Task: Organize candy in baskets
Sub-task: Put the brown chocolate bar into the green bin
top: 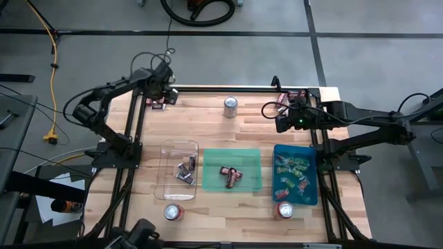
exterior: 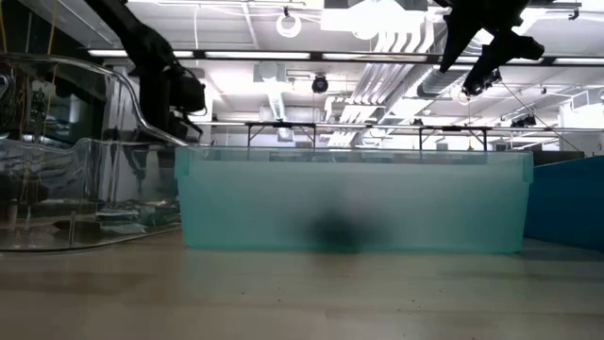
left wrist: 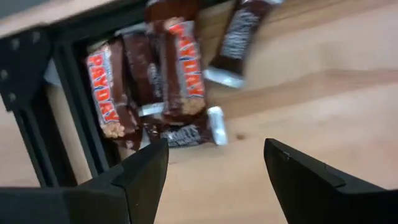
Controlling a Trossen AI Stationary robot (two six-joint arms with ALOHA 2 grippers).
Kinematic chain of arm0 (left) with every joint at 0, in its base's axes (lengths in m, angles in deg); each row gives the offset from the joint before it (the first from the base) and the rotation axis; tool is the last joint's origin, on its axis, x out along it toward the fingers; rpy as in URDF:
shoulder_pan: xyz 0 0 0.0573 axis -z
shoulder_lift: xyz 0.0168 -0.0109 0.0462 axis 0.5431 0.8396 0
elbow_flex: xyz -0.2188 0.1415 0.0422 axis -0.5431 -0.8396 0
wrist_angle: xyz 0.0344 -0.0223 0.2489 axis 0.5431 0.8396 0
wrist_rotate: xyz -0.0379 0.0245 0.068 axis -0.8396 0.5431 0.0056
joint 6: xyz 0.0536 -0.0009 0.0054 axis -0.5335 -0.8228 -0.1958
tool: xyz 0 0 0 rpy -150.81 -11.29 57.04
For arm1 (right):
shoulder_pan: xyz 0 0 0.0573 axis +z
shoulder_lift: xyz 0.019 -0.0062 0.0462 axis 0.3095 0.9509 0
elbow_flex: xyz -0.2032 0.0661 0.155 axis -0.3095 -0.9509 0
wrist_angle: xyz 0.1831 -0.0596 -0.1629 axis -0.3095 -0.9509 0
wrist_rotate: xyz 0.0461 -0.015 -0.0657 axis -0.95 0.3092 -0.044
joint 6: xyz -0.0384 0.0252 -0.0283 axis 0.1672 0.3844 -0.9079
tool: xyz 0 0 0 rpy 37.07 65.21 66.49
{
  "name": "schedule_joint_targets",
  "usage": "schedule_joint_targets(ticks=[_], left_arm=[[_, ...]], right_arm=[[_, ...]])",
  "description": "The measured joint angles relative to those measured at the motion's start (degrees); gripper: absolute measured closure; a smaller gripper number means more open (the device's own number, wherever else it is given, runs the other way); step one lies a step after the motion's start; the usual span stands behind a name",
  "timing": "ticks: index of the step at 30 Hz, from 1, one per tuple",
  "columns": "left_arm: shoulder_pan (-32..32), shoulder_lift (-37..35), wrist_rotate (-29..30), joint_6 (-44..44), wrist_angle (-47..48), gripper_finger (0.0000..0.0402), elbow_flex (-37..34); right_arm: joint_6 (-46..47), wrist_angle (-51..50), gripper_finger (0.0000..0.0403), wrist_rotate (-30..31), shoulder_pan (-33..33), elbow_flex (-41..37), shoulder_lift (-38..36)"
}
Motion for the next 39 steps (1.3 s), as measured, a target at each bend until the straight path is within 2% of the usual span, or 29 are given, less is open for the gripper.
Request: schedule_joint_targets(ticks=[4, 8, 18, 25, 29, 39], left_arm=[[0.0, 0.0, 6.3, 4.5, -8.8, 0.0149, -3.8], [0.0, 1.1, 8.3, 6.3, -16.4, 0.0153, -5.3], [0.0, 8.3, 11.4, 10.3, -18.5, 0.0218, -3.4], [0.1, 10.1, 10.2, 11.7, -17.4, 0.0259, -2.6], [0.7, 10.5, 10.3, 12.3, -16.2, 0.027, -2.6], [5.1, 13.3, 16.2, 14.0, -14.6, 0.0273, -2.5]], right_arm=[[0.0, 0.0, 0.0165, 0.3, 0.0, 0.0, 0.0], [0.0, 0.0, 0.0165, 0.3, 0.0, 0.0, 0.0], [0.2, 0.0, 0.0165, 0.3, 0.0, 0.0, 0.0], [0.6, 0.0, 0.0165, -0.2, 0.0, 0.0, 0.0], [0.1, 0.0, 0.0165, -0.2, 0.0, 0.0, 0.0], [0.1, 0.0, 0.0165, -0.7, 0.0, 0.0, 0.0]])
